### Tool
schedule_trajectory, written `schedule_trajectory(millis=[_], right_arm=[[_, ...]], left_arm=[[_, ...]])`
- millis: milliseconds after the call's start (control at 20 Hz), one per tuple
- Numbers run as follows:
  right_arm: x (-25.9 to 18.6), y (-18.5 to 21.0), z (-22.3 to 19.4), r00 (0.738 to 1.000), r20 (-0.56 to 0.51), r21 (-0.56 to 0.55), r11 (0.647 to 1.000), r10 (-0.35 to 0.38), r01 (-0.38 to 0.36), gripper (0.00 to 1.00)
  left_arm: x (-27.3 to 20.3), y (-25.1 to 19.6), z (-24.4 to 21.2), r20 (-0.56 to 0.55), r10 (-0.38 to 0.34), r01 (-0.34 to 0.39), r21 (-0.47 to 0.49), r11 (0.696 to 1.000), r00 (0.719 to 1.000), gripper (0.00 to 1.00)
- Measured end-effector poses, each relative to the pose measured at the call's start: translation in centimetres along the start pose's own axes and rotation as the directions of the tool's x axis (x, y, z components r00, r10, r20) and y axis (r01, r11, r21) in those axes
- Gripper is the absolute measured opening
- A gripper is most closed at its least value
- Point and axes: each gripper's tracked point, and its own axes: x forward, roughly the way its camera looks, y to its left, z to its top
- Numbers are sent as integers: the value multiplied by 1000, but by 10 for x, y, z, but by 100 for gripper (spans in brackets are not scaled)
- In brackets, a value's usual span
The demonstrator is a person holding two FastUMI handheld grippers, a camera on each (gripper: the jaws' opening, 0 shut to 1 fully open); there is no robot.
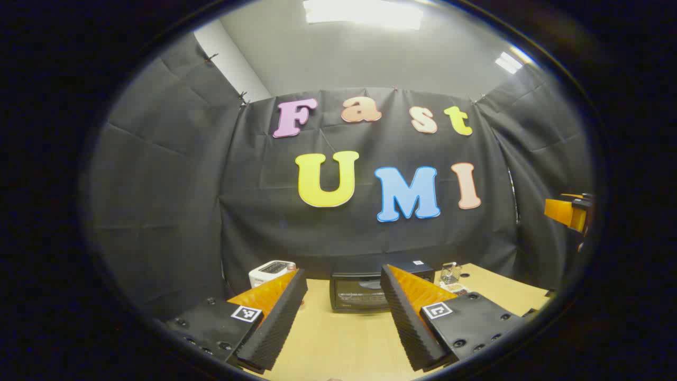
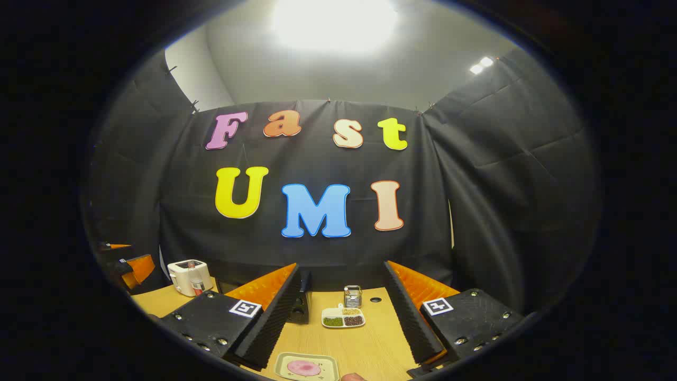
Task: Open the electric oven with the left hand, put the food in, and close the electric oven.
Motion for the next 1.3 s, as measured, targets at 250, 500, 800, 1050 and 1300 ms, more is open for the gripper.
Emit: schedule_trajectory(millis=[250, 500, 800, 1050, 1300], right_arm=[[-3, -1, -3, 1000, -9, 6, 1000, 8, -8, 95], [-4, -2, -6, 1000, -14, 16, 1000, 16, -16, 95], [-1, -7, -7, 1000, -2, 0, 1000, 29, -29, 92], [2, -7, -5, 999, 8, 5, 999, 46, -46, 95], [5, -8, -7, 998, 13, 11, 998, 60, -60, 95]], left_arm=[[-6, -3, 0, 6, 1, -1, 18, 1000, 1000, 99], [-11, -7, 0, 1, 8, -8, 9, 1000, 1000, 99], [-13, -12, 8, 23, 18, -19, 20, 1000, 1000, 99], [-16, -15, 6, 19, 30, -30, 12, 999, 999, 99], [-13, -20, 11, 29, 38, -39, 21, 999, 999, 99]])
